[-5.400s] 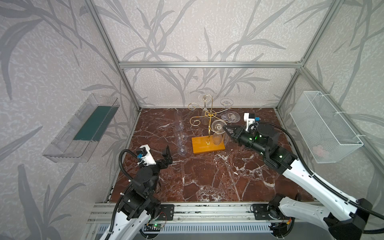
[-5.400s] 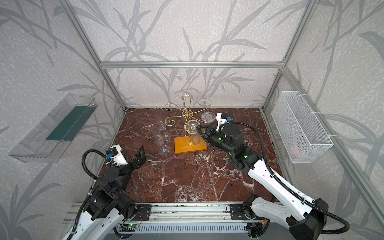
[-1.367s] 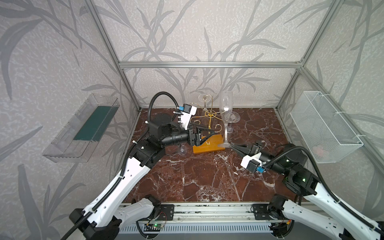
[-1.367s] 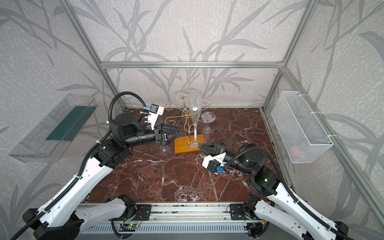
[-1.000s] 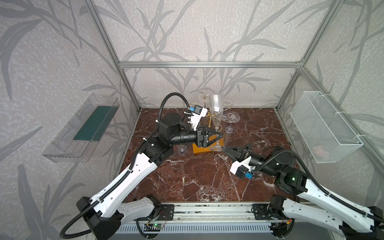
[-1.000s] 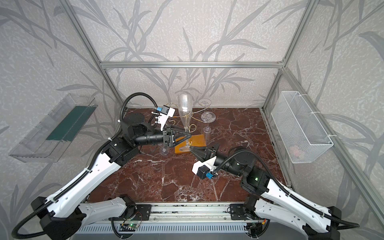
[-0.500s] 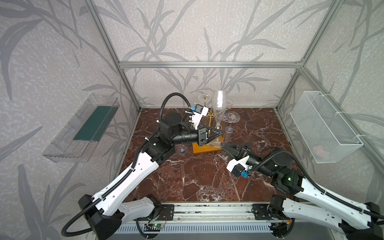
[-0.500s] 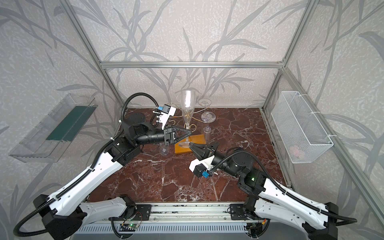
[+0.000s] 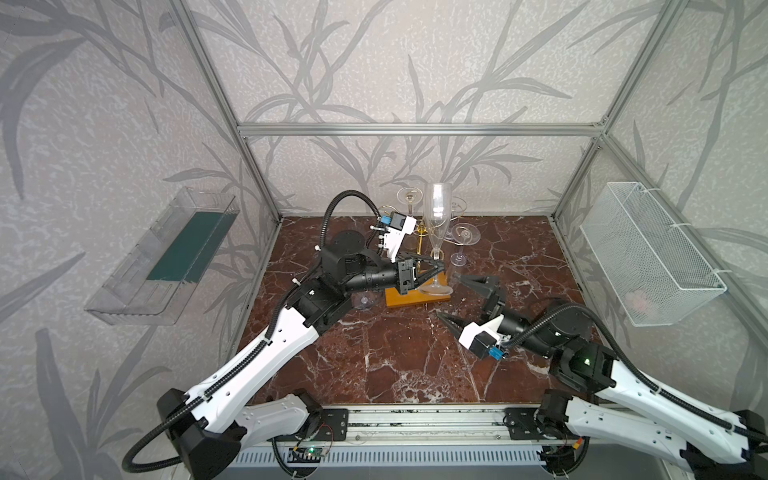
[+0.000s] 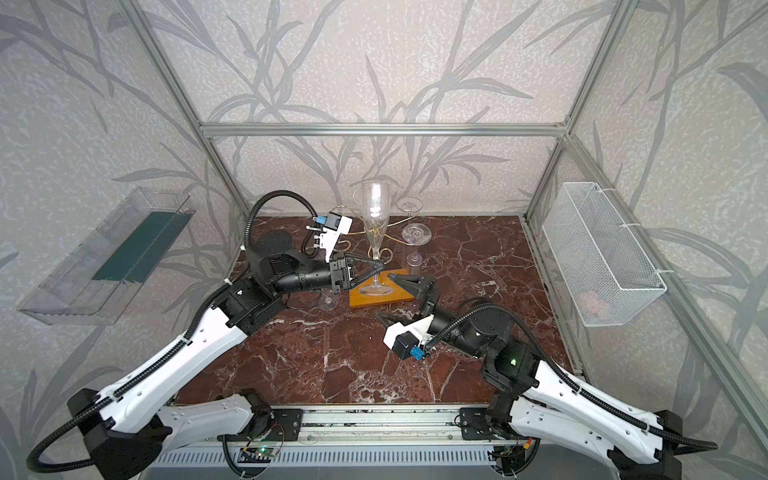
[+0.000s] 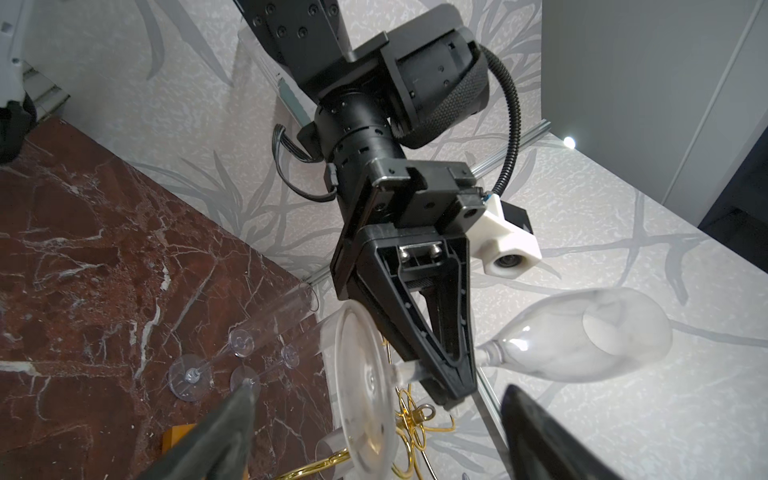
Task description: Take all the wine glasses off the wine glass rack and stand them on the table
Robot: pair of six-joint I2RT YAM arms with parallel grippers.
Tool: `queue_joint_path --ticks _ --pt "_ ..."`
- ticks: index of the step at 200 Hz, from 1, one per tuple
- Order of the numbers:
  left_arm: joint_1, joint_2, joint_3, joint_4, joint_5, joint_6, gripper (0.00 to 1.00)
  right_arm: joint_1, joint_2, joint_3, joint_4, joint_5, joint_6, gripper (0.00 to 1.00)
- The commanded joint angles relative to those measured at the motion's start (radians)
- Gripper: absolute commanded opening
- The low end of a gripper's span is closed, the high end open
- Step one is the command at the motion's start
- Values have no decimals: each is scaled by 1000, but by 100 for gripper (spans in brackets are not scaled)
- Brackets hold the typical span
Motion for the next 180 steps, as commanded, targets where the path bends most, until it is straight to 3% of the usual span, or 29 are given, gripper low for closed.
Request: queue_joint_path --ticks 1,11,21,30,39,81,102,119,180 --pt "-5 -63 20 -20 -80 134 0 8 -73 11 29 -6 148 99" --pt "-7 -82 22 -44 -116 197 0 8 -86 20 77 30 244 99" --pt "-11 -99 27 -84 -175 263 0 8 -86 66 96 127 430 99" --pt "-20 -111 36 -120 -230 329 0 8 -70 138 52 226 578 99" --pt "-34 -121 44 -147 -288 395 0 8 -42 227 -36 259 643 99" --pt "-98 -153 16 -136 -450 644 0 9 75 417 -125 204 777 99" --pt "-119 -166 2 -113 -497 699 0 8 144 498 -170 223 841 99" --pt "-143 -170 -10 -97 -527 747 0 8 178 498 -136 166 869 99" --pt "-199 -157 -57 -62 -542 823 0 8 290 561 -126 97 929 99"
